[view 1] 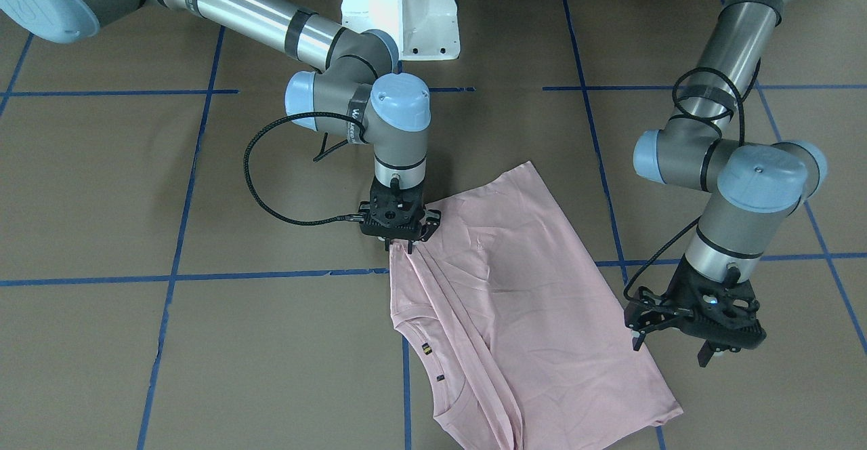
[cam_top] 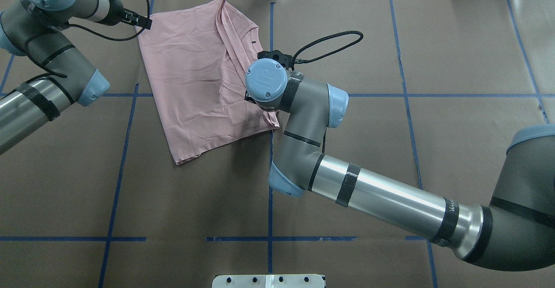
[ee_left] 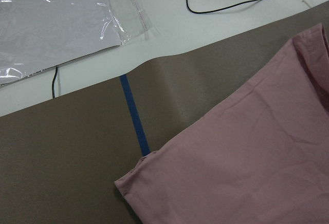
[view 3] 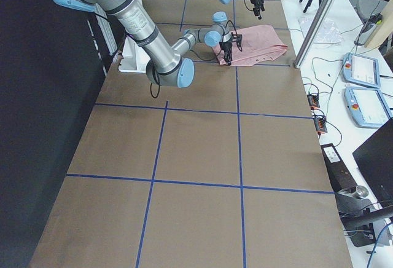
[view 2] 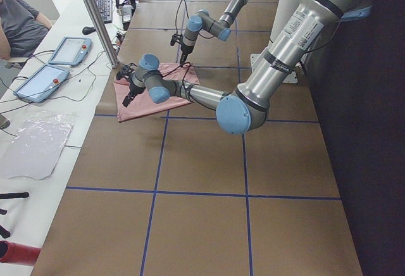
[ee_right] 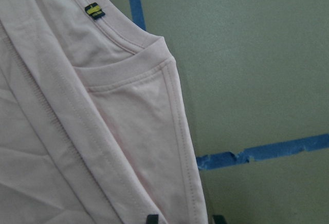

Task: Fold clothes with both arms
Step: 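Reach the right gripper to the shirt's folded edge near the collar, then grasp the folded edge with the right gripper and drag it toward the robot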

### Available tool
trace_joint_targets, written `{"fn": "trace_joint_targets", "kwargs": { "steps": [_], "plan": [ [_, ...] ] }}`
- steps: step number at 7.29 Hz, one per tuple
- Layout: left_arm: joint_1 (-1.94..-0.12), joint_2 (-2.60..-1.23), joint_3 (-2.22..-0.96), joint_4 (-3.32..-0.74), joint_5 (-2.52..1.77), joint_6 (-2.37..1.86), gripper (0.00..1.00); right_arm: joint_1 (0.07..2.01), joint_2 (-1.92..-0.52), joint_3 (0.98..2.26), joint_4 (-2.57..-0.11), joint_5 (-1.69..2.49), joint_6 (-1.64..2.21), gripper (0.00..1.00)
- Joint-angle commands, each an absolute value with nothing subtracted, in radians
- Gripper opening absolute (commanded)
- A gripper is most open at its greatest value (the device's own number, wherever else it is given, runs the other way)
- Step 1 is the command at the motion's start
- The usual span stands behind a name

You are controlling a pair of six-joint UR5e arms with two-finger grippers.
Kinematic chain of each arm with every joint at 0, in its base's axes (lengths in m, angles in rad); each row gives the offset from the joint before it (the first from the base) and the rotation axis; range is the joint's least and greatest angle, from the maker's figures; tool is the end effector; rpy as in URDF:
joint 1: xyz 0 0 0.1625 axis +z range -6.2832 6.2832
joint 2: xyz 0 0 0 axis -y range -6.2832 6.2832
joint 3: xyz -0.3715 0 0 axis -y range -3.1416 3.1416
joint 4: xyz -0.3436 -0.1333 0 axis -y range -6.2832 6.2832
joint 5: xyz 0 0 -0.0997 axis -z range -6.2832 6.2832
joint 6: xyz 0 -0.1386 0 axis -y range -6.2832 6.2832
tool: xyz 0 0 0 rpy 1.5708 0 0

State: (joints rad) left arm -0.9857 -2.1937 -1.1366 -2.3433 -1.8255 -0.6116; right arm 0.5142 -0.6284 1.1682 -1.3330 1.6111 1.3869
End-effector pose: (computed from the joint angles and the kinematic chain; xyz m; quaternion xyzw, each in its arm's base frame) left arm 0.3163 -0.6556 0.3948 0.3155 0.3514 0.0471 0.8802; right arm -0.6019 -0.4867 0.2330 0.1121 -0.3625 0.1446 0.9138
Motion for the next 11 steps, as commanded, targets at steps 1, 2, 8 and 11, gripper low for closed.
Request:
{"fn": "trace_joint_targets", "kwargs": {
  "steps": [1, 2, 8, 11],
  "plan": [
    [-0.979, -2.194, -1.135, -2.345, -1.825, -0.62, 1.0, 0.512, -0.634, 1.169, -1.333, 1.608, 1.385, 0.45],
    [-0.98, -2.194, -1.137, -2.345, -1.825, -0.62, 1.0, 0.512, -0.632, 1.169, -1.335, 1.608, 1.385, 0.35],
    [-0.971, -2.194, -1.153, -2.342, -1.825, -0.621, 1.0, 0.514, -0.815, 1.451, -1.407, 1.606, 1.391, 0.0],
    [-0.944, -2.194, -1.193, -2.333, -1.827, -0.673, 1.0, 0.355, -1.082, 1.794, -1.411, 1.461, 1.438, 0.0]
  ]
}}
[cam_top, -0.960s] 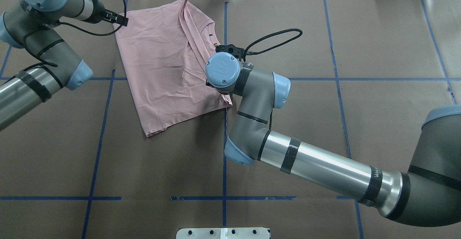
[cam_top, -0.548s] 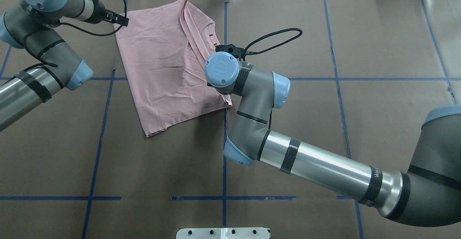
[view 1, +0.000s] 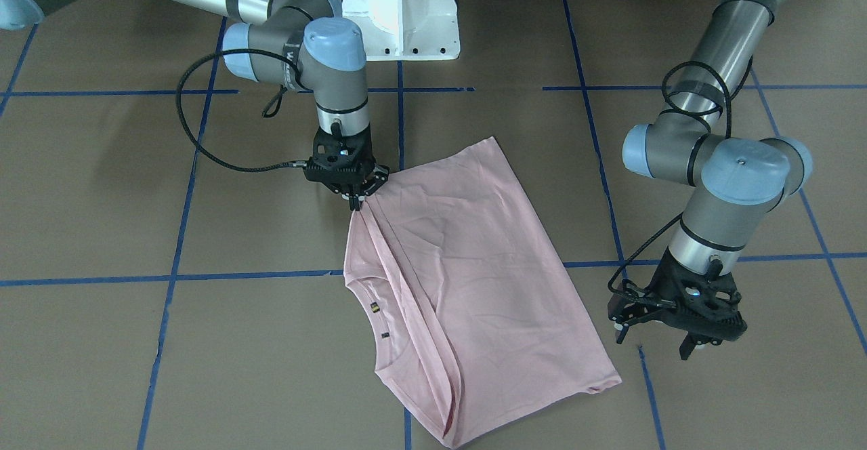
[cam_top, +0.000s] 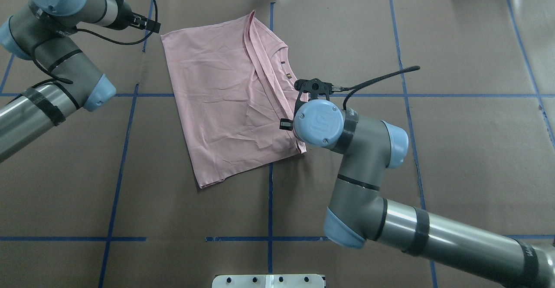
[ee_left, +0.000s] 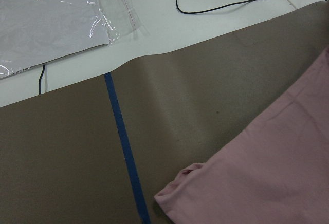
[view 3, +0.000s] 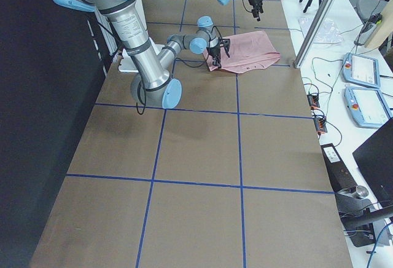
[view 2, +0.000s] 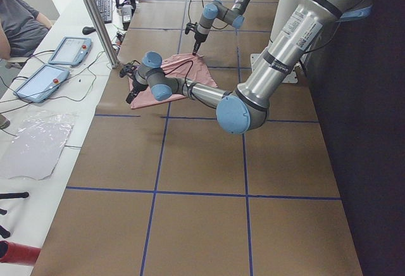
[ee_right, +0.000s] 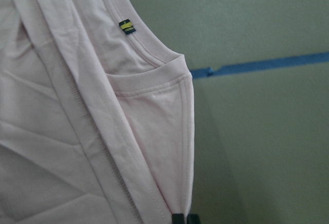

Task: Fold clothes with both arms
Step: 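Grasp the folded edge with the right gripper and drag it toward the robot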

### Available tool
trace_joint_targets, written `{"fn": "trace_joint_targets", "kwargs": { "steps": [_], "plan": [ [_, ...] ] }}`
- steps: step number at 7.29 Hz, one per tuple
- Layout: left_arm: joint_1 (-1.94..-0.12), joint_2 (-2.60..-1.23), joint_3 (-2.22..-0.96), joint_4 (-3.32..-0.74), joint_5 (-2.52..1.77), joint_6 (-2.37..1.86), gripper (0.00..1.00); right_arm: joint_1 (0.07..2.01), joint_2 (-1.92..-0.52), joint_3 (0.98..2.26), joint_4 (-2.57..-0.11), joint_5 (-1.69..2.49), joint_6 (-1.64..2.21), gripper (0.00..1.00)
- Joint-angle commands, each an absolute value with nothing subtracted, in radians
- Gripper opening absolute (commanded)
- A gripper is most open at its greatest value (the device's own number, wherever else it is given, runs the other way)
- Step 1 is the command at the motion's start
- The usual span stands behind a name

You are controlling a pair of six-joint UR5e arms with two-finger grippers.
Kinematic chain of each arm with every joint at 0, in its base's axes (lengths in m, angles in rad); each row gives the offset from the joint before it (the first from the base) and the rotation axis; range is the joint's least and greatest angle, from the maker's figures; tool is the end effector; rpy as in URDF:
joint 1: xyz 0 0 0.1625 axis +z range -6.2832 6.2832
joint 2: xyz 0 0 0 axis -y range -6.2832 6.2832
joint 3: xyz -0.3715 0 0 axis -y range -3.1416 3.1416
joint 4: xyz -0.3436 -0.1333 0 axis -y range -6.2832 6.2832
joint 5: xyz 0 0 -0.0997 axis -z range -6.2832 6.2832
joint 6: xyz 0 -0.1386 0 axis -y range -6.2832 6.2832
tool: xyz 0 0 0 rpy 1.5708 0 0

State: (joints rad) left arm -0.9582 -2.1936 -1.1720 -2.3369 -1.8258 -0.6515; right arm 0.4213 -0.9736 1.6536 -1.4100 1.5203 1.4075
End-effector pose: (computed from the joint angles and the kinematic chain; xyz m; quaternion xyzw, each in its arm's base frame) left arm 0.3327 -0.6444 0.3781 0.3141 0.3687 0.0434 0.8738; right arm -0.5319 -0.3921 0.2717 0.1396 -0.3840 0.1276 0.9037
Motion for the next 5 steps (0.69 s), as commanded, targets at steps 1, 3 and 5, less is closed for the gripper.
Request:
{"fn": "trace_joint_targets", "kwargs": {
  "steps": [1, 3, 5],
  "plan": [
    [-0.937, -2.192, -1.23, -2.313, -1.827, -0.675, 1.0, 0.289, -1.154, 1.878, -1.411, 1.398, 1.471, 0.0],
    [-0.901, -2.151, -1.344, -2.266, -1.873, -0.797, 1.0, 0.169, -1.239, 1.966, -1.411, 1.291, 1.537, 0.0],
    [-0.776, -2.042, -1.615, -2.156, -1.879, -0.999, 1.0, 0.124, -1.266, 1.979, -1.411, 1.247, 1.54, 0.0]
  ]
}}
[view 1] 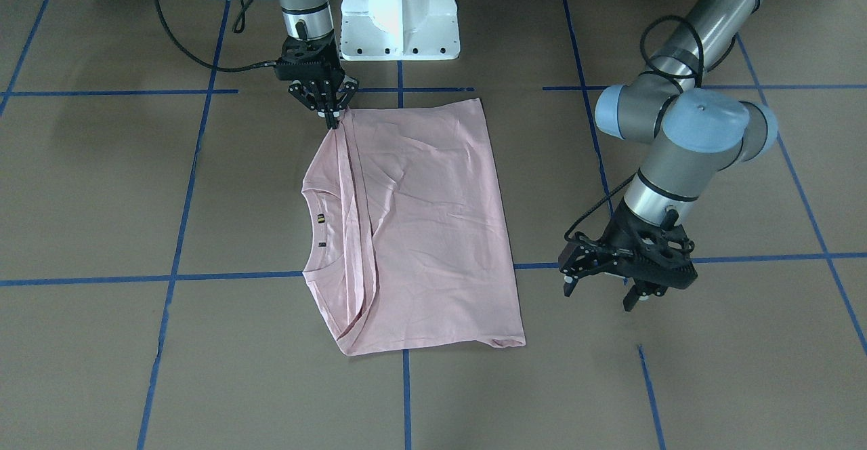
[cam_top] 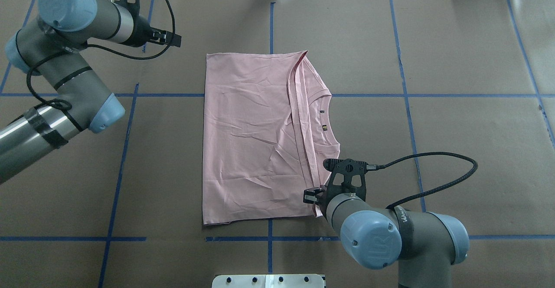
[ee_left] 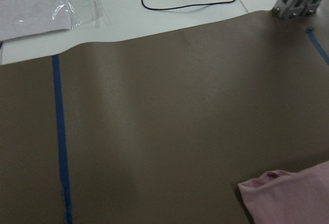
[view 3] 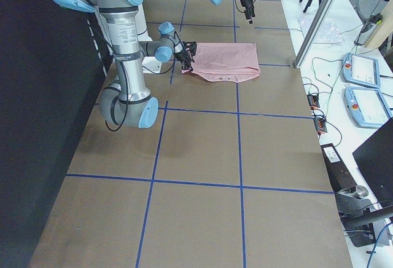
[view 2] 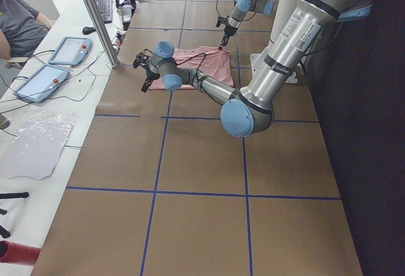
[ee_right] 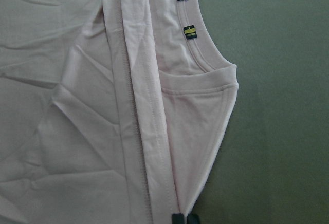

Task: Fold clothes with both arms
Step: 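Lower the left gripper to the shirt edge nearest the robot while the right gripper holds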

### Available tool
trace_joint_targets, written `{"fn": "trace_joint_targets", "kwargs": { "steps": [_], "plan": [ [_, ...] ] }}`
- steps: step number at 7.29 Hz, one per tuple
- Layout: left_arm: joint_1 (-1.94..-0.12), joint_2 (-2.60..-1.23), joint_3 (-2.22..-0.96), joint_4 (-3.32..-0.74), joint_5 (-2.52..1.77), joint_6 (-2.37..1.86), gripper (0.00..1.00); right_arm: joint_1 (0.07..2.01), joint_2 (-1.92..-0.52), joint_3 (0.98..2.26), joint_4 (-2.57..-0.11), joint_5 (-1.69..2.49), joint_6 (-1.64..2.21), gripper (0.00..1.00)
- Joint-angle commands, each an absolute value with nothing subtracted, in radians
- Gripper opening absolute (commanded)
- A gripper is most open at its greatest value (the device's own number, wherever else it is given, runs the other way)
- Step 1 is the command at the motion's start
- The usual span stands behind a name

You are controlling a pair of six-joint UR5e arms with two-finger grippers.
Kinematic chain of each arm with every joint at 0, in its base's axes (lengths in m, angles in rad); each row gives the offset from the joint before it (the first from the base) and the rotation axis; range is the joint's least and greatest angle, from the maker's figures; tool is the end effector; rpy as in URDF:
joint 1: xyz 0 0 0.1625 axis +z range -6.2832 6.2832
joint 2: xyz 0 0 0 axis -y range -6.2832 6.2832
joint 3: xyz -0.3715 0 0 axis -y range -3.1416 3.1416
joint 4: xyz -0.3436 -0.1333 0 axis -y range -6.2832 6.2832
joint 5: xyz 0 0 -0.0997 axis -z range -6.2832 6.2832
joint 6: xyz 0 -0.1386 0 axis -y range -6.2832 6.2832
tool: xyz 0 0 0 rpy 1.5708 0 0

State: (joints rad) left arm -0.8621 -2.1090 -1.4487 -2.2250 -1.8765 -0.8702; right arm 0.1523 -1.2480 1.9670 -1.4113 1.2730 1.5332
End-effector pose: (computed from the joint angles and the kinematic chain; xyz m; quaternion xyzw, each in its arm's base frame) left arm 0.3656 -0.5672 0.3185 0.2620 0.4501 0.0088 0.8537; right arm -0.5094 -0.2542 0.2963 0.1735 -0.4059 0.1143 0.8900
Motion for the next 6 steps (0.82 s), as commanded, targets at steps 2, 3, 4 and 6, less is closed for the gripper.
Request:
{"fn": "trace_joint_targets", "kwargs": {
  "steps": [2, 3, 4, 6],
  "plan": [
    [-0.549, -1.935, -1.881, -2.024, -1.754, -1.231, 1.0, 0.124, -1.27, 1.979, -1.411, 1.246, 1.54, 0.0],
    [-0.45, -1.918, -1.94, -1.975, -1.693, -1.32, 1.0, 0.126, -1.272, 1.979, -1.41, 1.246, 1.54, 0.0],
    [-0.378, -1.917, -1.948, -1.947, -1.656, -1.389, 1.0, 0.126, -1.27, 1.98, -1.411, 1.246, 1.54, 0.0],
    [-0.264, -1.892, -1.948, -1.945, -1.594, -1.509, 0.96, 0.126, -1.269, 1.986, -1.411, 1.246, 1.54, 0.0]
  ]
}}
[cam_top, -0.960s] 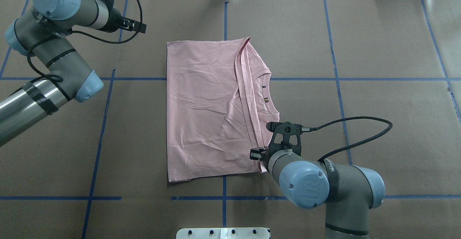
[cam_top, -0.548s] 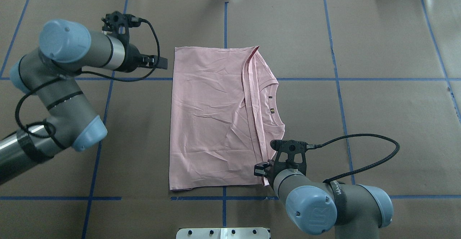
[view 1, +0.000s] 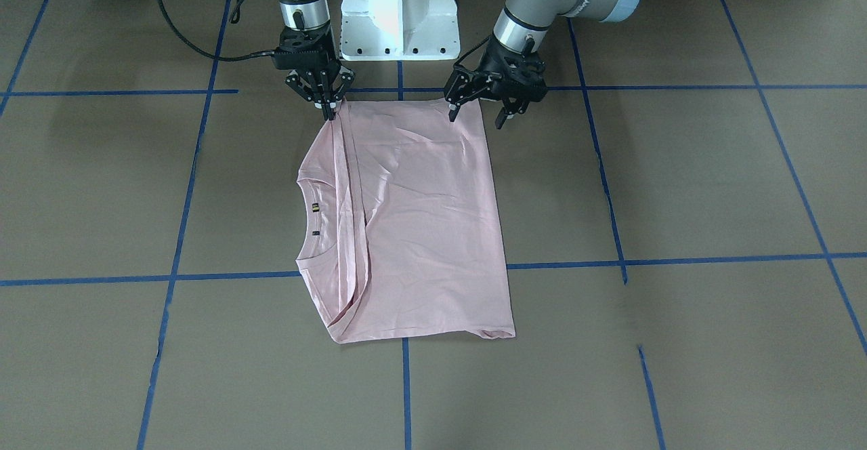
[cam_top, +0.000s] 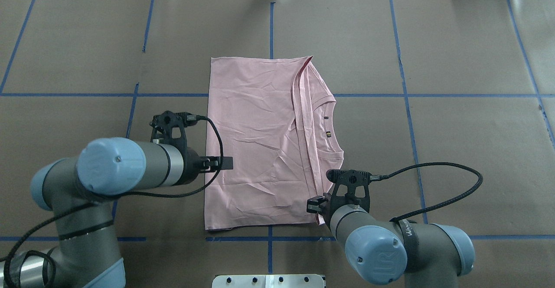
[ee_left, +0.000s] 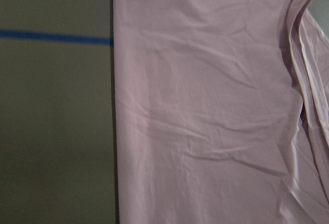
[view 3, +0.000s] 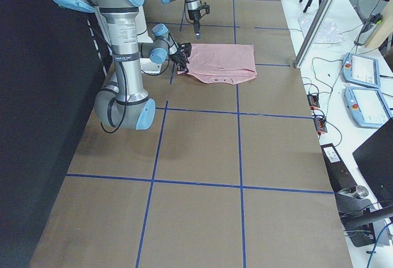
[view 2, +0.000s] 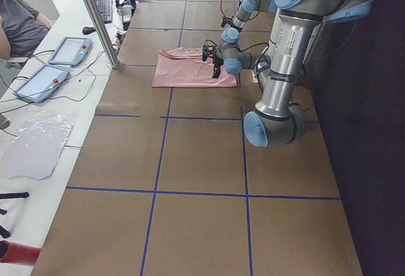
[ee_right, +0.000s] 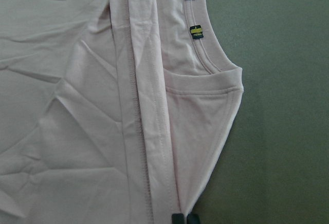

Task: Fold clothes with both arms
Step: 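Lower the left gripper to the shirt edge nearest the robot while the right gripper holds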

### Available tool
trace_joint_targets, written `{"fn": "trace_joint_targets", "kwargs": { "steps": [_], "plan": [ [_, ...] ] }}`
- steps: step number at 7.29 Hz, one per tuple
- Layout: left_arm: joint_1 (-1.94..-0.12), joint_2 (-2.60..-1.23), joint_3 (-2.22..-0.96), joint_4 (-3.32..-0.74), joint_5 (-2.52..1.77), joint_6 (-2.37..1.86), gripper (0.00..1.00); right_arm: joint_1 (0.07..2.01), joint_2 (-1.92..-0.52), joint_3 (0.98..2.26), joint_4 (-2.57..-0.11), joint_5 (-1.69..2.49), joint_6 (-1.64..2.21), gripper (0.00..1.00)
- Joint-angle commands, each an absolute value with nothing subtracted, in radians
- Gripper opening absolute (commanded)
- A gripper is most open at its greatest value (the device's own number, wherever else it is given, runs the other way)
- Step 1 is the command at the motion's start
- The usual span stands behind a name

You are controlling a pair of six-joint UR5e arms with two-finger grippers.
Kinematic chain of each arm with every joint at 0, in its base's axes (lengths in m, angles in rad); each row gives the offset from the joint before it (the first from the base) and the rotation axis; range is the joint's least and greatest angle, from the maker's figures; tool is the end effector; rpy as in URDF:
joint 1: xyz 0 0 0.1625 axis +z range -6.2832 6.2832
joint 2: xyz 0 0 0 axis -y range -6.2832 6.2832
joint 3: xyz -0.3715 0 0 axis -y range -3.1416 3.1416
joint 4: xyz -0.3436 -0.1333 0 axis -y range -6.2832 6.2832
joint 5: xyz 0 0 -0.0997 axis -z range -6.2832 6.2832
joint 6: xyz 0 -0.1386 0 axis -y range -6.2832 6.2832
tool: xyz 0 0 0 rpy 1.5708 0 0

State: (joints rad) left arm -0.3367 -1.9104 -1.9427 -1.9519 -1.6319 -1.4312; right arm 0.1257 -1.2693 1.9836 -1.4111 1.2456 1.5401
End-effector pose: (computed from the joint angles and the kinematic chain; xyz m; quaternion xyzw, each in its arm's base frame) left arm 0.4804 -0.3004 0.2636 0.0971 0.5108 -0.0682 0.8515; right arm -0.5081 -0.2432 0.3000 0.1788 -0.4049 0.1109 0.8898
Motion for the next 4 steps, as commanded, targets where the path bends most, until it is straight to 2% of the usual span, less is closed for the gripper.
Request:
{"fn": "trace_joint_targets", "kwargs": {
  "steps": [1, 2, 4],
  "plan": [
    [-0.237, -1.873, -1.947, -1.944, -1.563, -1.552, 0.69, 0.126, -1.267, 1.987, -1.411, 1.246, 1.54, 0.0],
    [-0.232, -1.847, -1.947, -1.945, -1.562, -1.554, 0.64, 0.126, -1.267, 1.987, -1.41, 1.246, 1.54, 0.0],
    [-0.203, -1.839, -1.944, -1.944, -1.563, -1.555, 0.65, 0.126, -1.267, 1.987, -1.411, 1.246, 1.54, 0.0]
  ]
}}
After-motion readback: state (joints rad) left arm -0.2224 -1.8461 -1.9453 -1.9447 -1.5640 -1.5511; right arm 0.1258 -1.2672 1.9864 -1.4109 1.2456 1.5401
